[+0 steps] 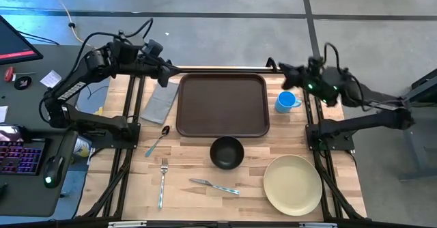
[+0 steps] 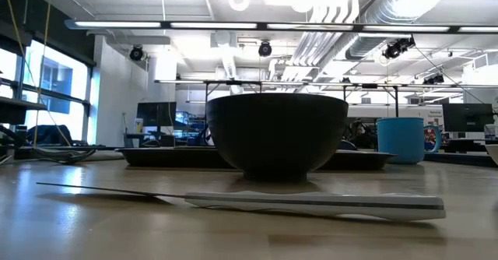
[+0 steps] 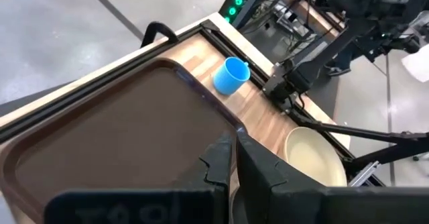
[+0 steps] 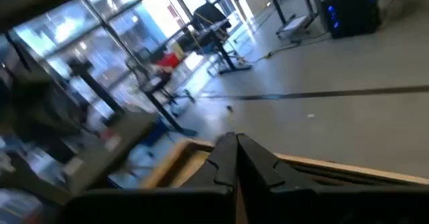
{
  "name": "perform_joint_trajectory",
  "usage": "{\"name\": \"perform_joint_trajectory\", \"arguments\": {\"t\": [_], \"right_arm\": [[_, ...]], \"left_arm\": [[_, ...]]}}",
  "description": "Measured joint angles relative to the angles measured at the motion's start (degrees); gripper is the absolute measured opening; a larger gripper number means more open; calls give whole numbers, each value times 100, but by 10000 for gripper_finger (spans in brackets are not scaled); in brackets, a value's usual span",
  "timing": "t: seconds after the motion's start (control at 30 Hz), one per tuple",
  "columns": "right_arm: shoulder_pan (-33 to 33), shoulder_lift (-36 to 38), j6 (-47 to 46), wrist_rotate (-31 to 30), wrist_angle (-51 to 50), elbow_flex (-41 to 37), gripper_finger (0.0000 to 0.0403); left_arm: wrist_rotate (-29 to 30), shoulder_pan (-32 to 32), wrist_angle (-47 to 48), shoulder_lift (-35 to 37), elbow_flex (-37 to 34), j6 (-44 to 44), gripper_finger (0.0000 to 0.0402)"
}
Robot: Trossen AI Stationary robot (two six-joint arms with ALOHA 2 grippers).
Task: Set up tray
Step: Put the blue cup on the brown tray
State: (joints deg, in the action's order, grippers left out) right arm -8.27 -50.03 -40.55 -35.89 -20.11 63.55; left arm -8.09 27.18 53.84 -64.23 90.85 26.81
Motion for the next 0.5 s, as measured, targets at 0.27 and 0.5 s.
{"name": "perform_joint_trajectory", "arguments": {"t": [0.27,0.5], "right_arm": [[-191,-715,58,218,1849,446,0],[-191,-892,52,219,2876,450,0]], "left_arm": [[-16,19,39,441,-2,-151,58],[3,20,31,825,-2,-256,58]]}}
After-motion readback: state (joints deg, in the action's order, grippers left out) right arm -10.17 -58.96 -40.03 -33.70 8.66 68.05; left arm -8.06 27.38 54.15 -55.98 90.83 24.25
